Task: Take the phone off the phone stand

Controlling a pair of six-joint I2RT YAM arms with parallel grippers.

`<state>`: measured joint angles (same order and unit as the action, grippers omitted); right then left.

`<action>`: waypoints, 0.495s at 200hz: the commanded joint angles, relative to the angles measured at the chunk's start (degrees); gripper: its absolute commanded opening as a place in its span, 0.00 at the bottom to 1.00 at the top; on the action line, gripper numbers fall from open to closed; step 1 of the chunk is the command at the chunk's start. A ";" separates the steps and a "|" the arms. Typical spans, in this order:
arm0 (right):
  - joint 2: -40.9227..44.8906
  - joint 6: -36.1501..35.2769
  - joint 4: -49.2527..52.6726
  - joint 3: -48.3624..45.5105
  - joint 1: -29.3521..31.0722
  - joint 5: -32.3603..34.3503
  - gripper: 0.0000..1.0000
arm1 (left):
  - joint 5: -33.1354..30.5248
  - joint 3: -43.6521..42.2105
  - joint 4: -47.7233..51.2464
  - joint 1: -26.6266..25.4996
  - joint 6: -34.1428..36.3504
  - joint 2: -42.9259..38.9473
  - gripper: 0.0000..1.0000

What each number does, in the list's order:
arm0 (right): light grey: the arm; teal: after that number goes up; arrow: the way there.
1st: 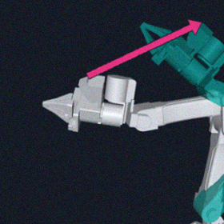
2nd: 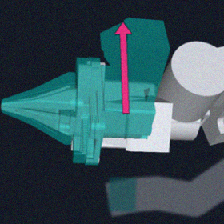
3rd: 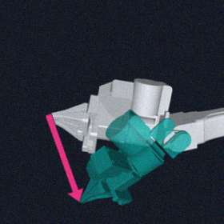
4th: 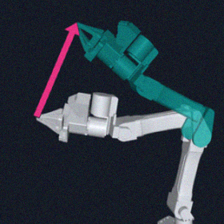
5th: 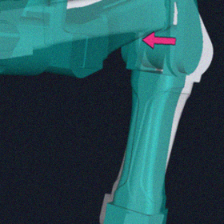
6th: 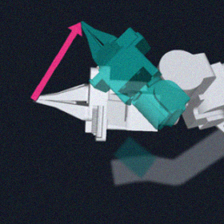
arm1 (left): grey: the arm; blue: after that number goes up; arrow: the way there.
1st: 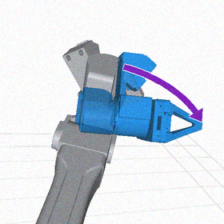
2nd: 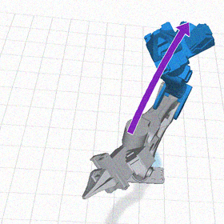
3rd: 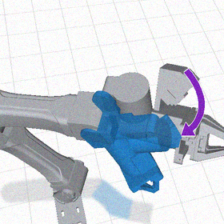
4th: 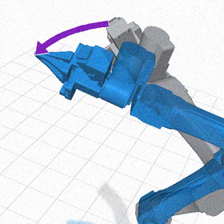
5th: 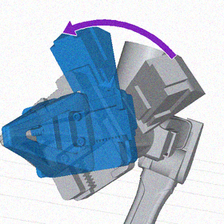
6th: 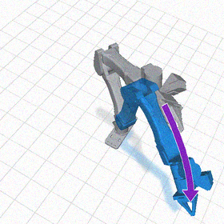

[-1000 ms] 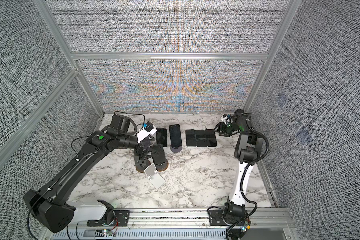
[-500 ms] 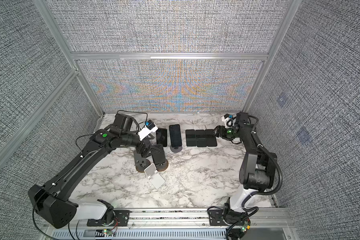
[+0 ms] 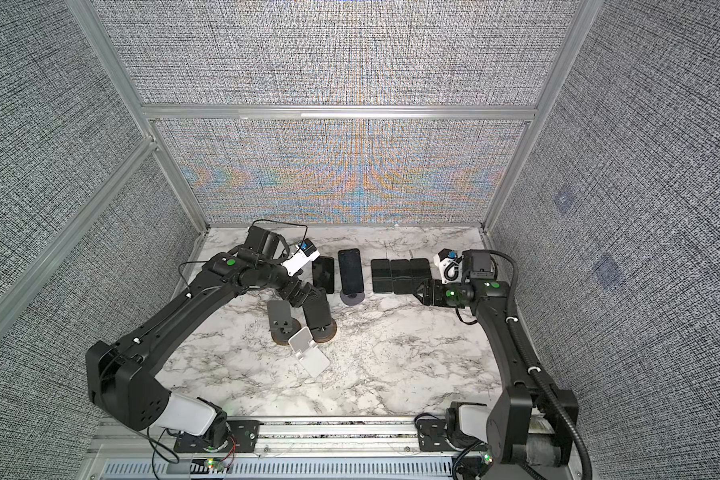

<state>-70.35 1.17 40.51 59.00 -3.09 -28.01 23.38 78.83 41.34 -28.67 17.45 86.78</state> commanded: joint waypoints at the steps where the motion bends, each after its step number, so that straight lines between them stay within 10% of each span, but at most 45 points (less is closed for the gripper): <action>1: 1.04 0.30 2.83 -0.25 0.00 1.46 0.73 | 2.90 1.56 1.34 0.10 0.68 1.91 0.97; 99: -6.15 0.34 0.51 3.46 1.37 0.72 0.72 | 6.85 5.01 8.16 0.18 2.12 6.71 0.71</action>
<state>-75.53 1.56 41.47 61.43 -2.24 -27.11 28.21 83.13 47.11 -28.51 18.61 93.10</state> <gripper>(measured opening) 0.723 0.755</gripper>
